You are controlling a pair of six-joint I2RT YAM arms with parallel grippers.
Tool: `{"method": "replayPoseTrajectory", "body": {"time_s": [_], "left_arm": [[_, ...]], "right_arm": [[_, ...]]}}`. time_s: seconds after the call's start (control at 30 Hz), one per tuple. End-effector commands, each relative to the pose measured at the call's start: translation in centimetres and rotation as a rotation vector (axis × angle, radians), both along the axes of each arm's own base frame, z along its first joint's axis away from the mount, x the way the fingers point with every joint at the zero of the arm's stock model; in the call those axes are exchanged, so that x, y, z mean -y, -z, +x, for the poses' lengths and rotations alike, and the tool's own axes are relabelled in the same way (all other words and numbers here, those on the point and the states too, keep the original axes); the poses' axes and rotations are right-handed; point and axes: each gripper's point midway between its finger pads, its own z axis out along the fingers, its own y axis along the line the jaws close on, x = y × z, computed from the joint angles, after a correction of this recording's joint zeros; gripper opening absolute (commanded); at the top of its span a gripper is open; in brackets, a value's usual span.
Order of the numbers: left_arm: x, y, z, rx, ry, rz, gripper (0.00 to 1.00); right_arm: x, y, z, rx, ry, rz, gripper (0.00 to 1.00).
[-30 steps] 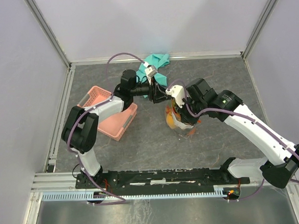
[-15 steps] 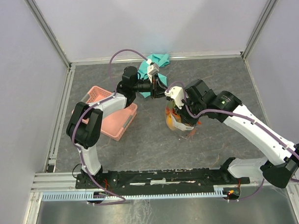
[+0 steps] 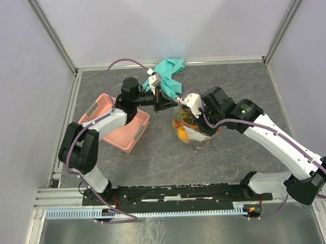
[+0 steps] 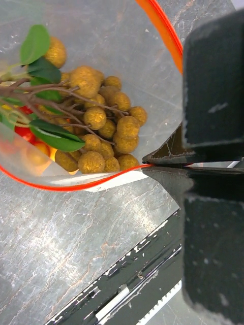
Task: Place the food in the zip-top bag and seal the zipper
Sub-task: Zip the zipper food storage bag at the center of the board.
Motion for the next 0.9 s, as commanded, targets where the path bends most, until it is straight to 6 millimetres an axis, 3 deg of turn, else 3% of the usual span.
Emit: {"method": "replayPoseTrajectory", "body": {"time_s": [0.0,0.13,0.2,0.43,0.6,0.7,0.87], "left_arm": [[-1.8,-2.6,-0.3,0.167,-0.093,0.026,0.03],[-3.3,-2.7,-0.6,0.183,-0.181,0.049,0.03],[-3.7,-2.5,-1.0,0.179,-0.197,0.057,0.03],[-4.5,-2.1,-1.7,0.16,-0.227,0.082,0.03],[-4.9,-1.9,-1.8,0.155,-0.244,0.096,0.03],[-5.0,-2.0,-1.9,0.154,-0.249,0.098,0.03],[-4.9,-2.2,-1.9,0.145,-0.251,0.093,0.03]], "right_arm": [[-0.1,-1.0,0.7,0.051,0.001,0.006,0.08],[-0.4,-1.6,1.0,0.056,0.01,0.019,0.26],[-0.6,-2.6,1.3,0.073,0.019,0.039,0.41],[-3.6,-7.3,2.6,0.126,0.001,0.183,0.65],[-6.2,-9.1,5.3,0.153,0.031,0.244,0.75],[-8.0,-9.2,7.0,0.147,0.051,0.271,0.85],[-10.5,-8.4,8.8,0.117,0.072,0.317,0.91]]}}
